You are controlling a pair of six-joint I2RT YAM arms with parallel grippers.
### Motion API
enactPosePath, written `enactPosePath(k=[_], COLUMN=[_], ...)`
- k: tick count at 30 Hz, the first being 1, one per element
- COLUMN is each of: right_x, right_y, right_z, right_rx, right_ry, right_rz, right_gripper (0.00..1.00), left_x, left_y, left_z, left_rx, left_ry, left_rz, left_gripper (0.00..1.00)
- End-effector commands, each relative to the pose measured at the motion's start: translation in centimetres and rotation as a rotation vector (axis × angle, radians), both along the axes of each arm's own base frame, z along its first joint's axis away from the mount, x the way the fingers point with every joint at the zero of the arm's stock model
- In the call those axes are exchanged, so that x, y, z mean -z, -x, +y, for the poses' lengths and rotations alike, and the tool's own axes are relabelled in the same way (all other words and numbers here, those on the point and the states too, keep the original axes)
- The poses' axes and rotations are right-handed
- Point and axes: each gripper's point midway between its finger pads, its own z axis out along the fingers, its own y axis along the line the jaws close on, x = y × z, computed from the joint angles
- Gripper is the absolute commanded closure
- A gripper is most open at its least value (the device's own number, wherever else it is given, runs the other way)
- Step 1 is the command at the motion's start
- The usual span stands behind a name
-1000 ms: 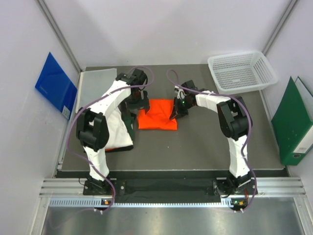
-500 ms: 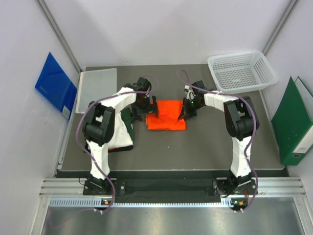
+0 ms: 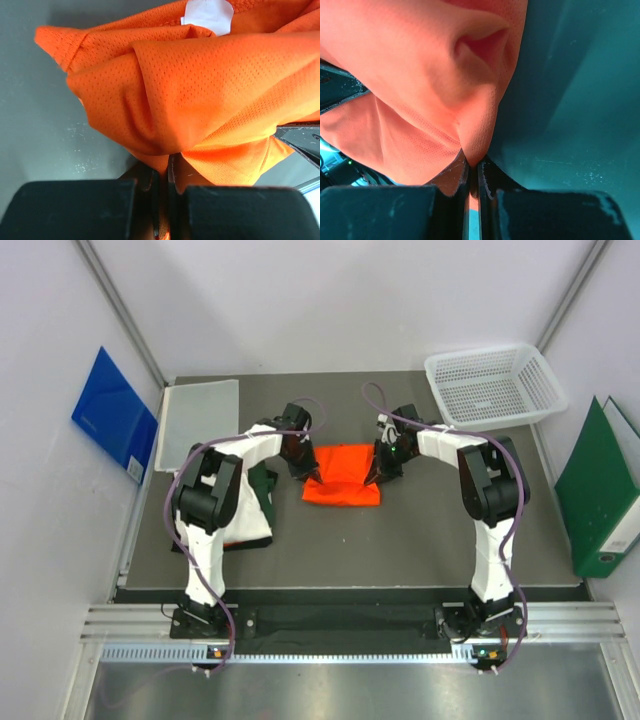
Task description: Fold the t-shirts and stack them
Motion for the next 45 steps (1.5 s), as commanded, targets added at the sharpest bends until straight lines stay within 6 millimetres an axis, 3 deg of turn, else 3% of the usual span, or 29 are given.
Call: enactPosePath(k=[1,3,4,5,7,8,9,14,17,22,29,33,39,45], right_x=[1.1,0.6,0.3,0.0,-1.3,-1.5,-2.2,-5.9,-7.3,-7.5,-6.9,-6.5,-6.0,-5.4], right_y=[-0.4,-0.5,-0.6,-0.7,-0.9,-0.7,-1.1,-1.0,-1.1,-0.6,-0.3,0.0,0.3,0.7], right_z=[-0.9,-0.8,-0.8,-0.7,-0.7,-1.0,-1.1,-2.5,-3.5,-4.7,-5.2,-5.0,-4.7,-4.7], right_rx=[0.000,-0.002,-0.006,-0.013,-0.012,-0.004,0.005,0.078,0.116,0.142,0.153,0.143,0.136,0.132], right_ry=[0.051,0.042,0.038,0.031,0.026,0.035,0.027,-0.016,-0.023,-0.016,-0.021,-0.029,-0.044,-0.045], right_rz=[0.001,-0.007,-0.018,-0.029,-0.064,-0.076,-0.108,-0.216,-0.266,-0.268,-0.246,-0.233,-0.219,-0.199], right_gripper=[0.97,0.89,0.79,0.55,0.33,0.13,0.01,0.00,0.00,0.00,0.00,0.00,0.00,0.00], left_x=[4.6,4.3,3.4,2.8,0.3,-0.6,-2.2,-8.5,-10.4,-12.1,-13.1,-15.7,-18.2,-18.0], left_y=[1.6,1.5,1.3,1.1,0.2,-0.1,-0.6,-2.4,-2.5,-1.0,2.0,3.0,4.3,6.7], left_z=[-0.8,-0.5,-0.5,-0.3,0.3,0.5,0.5,0.8,1.7,3.4,8.0,10.7,14.3,17.2], left_rx=[0.032,0.035,0.041,0.040,0.037,0.046,0.051,0.081,0.085,0.063,-0.037,-0.091,-0.190,-0.250], left_ry=[-0.042,-0.063,-0.068,-0.079,-0.111,-0.124,-0.129,-0.155,-0.205,-0.257,-0.339,-0.369,-0.386,-0.393], left_rz=[0.077,0.074,0.052,0.041,-0.010,-0.026,-0.043,-0.154,-0.168,-0.141,-0.081,-0.129,-0.166,-0.118], left_gripper=[1.00,1.00,1.00,1.00,1.00,1.00,1.00,1.00,1.00,1.00,1.00,1.00,1.00,1.00])
